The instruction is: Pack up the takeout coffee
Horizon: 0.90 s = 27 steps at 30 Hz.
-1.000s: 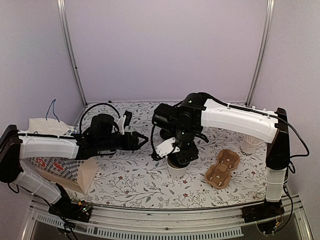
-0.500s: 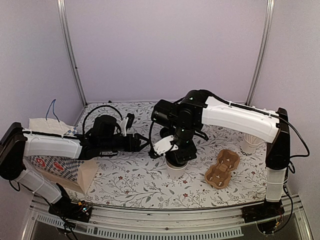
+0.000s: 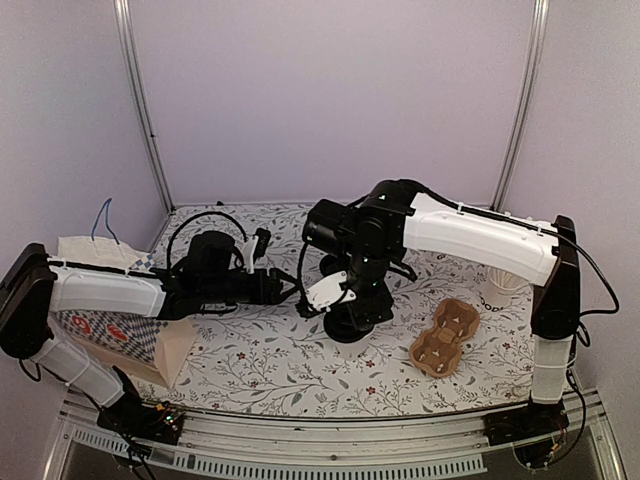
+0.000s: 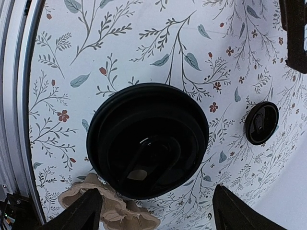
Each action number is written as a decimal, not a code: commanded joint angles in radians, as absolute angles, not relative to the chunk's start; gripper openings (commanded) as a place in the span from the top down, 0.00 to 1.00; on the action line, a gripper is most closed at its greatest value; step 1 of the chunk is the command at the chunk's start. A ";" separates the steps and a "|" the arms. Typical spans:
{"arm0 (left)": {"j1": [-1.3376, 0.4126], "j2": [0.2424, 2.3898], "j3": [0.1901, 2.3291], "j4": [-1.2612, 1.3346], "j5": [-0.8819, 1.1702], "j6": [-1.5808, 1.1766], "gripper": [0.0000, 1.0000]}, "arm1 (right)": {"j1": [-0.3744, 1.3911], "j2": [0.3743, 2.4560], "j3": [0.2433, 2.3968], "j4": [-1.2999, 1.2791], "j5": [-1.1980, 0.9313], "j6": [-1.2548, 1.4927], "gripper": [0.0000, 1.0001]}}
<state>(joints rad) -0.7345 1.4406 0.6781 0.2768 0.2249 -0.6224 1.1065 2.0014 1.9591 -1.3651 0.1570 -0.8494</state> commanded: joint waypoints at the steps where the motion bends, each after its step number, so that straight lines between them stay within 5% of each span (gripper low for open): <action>1: -0.733 1.454 0.698 0.298 0.242 -0.627 0.33 | 1.114 2.017 1.970 -1.369 0.145 -0.838 0.17; 11: -0.746 1.405 0.737 0.212 0.284 -0.604 0.33 | 1.107 1.961 1.991 -1.367 0.123 -0.831 0.17; 18: -0.783 1.293 0.799 0.021 0.329 -0.507 0.34 | 0.949 1.846 1.986 -1.255 -0.222 -0.772 0.20; 23: -0.789 1.272 0.811 -0.097 0.373 -0.464 0.33 | 0.760 1.789 1.873 -1.157 -0.524 -0.677 0.26; 27: -0.840 1.293 0.822 -0.124 0.409 -0.443 0.31 | 0.684 1.672 1.578 -0.894 -0.596 -0.606 0.25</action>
<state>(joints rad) -0.7853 1.2743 0.7994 -0.0307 0.3538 -0.4953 0.7158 1.7508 1.8107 -1.1191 -0.4206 -0.7033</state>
